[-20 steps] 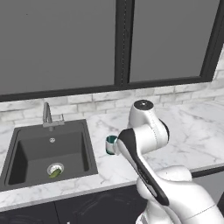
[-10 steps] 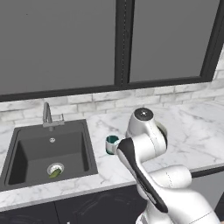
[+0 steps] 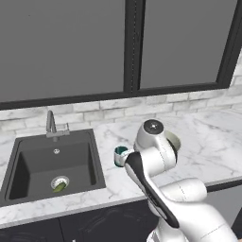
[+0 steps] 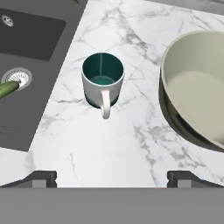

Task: Clear the mugs and bowl far away from the sink.

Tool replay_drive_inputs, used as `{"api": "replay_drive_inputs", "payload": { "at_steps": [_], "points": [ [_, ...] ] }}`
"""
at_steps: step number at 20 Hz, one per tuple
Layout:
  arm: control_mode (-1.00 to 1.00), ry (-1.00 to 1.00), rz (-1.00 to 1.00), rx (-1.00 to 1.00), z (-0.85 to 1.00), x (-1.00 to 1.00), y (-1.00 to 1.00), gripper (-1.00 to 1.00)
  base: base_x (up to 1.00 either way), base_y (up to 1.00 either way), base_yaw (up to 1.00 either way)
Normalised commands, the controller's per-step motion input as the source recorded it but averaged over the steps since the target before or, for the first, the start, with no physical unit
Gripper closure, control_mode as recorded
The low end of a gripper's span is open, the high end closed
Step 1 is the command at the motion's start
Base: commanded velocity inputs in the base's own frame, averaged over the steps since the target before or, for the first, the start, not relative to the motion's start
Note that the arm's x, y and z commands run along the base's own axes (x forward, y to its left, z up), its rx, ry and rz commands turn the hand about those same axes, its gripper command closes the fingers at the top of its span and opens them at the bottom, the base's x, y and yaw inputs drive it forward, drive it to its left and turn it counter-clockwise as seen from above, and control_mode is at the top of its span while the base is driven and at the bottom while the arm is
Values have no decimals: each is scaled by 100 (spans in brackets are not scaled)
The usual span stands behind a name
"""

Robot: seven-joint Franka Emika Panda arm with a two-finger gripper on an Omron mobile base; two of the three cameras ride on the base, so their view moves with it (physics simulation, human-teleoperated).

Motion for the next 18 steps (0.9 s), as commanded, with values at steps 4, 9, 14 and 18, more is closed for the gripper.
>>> {"api": "replay_drive_inputs", "payload": {
  "at_steps": [4,9,14,18],
  "points": [
    [-100,0,0,4,-13,23,9,-100,0,0,0],
    [-100,0,0,3,-18,21,7,-100,0,0,0],
    [-100,0,0,1,-23,13,2,-100,0,0,0],
    [-100,0,0,0,-24,7,0,-100,0,0,0]
  ]
}}
